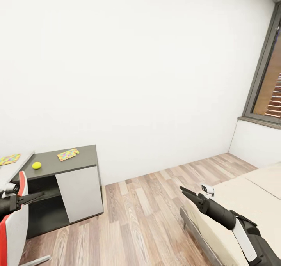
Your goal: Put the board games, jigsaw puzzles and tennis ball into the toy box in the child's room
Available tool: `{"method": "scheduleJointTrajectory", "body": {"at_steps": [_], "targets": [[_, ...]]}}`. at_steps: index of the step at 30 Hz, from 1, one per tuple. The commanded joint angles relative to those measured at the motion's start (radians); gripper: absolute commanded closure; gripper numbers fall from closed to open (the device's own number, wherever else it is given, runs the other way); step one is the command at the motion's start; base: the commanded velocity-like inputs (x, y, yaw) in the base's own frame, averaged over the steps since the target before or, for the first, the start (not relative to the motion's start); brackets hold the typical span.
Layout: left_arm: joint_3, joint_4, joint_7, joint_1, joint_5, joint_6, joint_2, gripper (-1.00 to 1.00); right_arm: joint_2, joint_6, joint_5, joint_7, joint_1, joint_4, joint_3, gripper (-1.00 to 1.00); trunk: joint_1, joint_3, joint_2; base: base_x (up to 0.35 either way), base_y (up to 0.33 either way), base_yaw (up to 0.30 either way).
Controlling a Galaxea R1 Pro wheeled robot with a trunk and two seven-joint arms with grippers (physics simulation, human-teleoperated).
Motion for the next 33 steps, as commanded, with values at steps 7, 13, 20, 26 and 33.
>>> {"method": "scheduleJointTrajectory", "body": {"at_steps": [7, 13, 20, 26, 33], "targets": [[0.000, 0.000, -0.004, 0.000, 0.000, 0.010, 0.000, -1.00, -0.001, 0.009, -0.004, 0.002, -0.001, 0.000, 0.000, -1.00, 0.000, 0.001, -0.001, 0.000, 0.000, -0.279], [0.000, 0.000, -0.004, 0.000, 0.000, 0.011, 0.000, -1.00, -0.001, 0.009, -0.004, 0.002, -0.001, 0.000, 0.000, -1.00, 0.000, 0.004, -0.001, 0.000, 0.000, -0.279], [-0.001, 0.000, -0.004, 0.000, 0.000, 0.011, 0.000, -1.00, -0.001, 0.009, -0.004, 0.003, -0.001, 0.000, 0.000, -1.00, 0.000, 0.007, -0.001, 0.000, 0.000, -0.279], [-0.001, 0.000, -0.004, 0.000, 0.000, 0.010, 0.000, -1.00, -0.001, 0.009, -0.004, 0.003, -0.001, 0.000, 0.000, -1.00, 0.000, 0.010, -0.001, 0.000, 0.000, -0.279], [-0.002, 0.000, -0.004, 0.000, 0.000, 0.010, -0.001, -1.00, -0.002, 0.009, -0.005, 0.003, -0.001, 0.000, -0.003, -1.00, 0.000, 0.013, -0.001, 0.000, 0.000, -0.279]]}}
